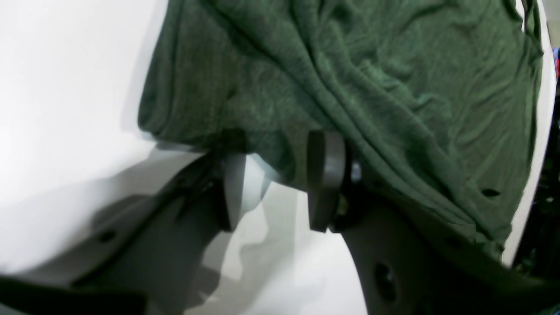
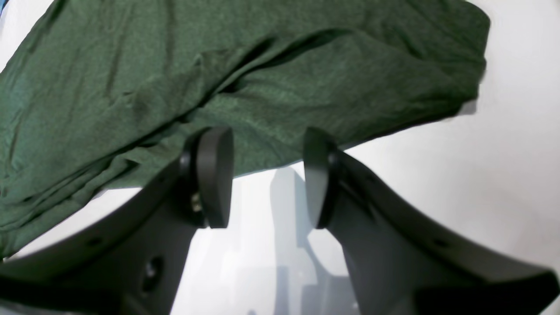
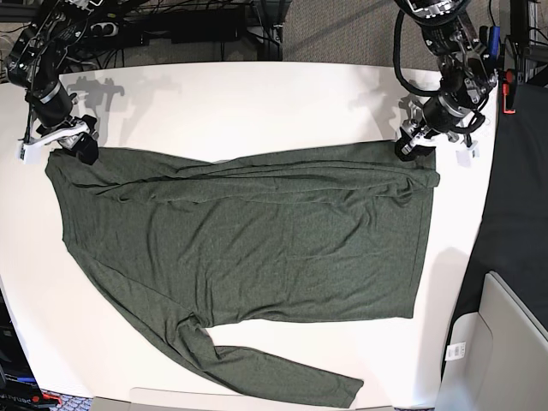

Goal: Fold the T-shirt properly
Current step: 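Release the shoulder edge and raise both grippers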

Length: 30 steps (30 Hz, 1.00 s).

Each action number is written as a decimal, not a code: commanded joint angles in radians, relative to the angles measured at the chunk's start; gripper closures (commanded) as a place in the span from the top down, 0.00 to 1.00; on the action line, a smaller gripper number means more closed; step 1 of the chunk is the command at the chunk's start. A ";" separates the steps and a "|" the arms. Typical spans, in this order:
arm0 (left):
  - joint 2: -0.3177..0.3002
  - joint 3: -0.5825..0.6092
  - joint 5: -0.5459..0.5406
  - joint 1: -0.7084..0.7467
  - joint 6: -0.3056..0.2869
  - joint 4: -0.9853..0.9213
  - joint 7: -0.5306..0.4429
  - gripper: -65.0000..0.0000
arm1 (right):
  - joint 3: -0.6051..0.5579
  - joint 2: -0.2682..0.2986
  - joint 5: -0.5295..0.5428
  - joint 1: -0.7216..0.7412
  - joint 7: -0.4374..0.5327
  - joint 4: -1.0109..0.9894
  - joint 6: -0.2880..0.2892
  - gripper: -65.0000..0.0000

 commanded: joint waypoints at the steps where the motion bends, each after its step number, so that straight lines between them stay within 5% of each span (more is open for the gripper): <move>1: 0.007 -0.020 0.028 0.018 0.017 0.009 0.073 0.36 | 0.004 0.012 0.019 0.003 0.022 0.016 0.007 0.41; 10: 0.039 -0.132 0.028 0.034 0.014 0.112 0.162 0.37 | 0.004 -0.009 0.019 0.008 0.022 0.016 0.007 0.41; 17: 0.042 -0.131 0.031 -0.017 0.014 0.035 0.159 0.52 | 0.004 -0.009 0.019 0.009 0.022 0.016 0.007 0.41; 30: 0.046 -0.123 0.038 -0.104 0.014 -0.017 0.157 0.48 | 0.069 -0.006 0.022 0.000 0.018 0.017 0.007 0.41</move>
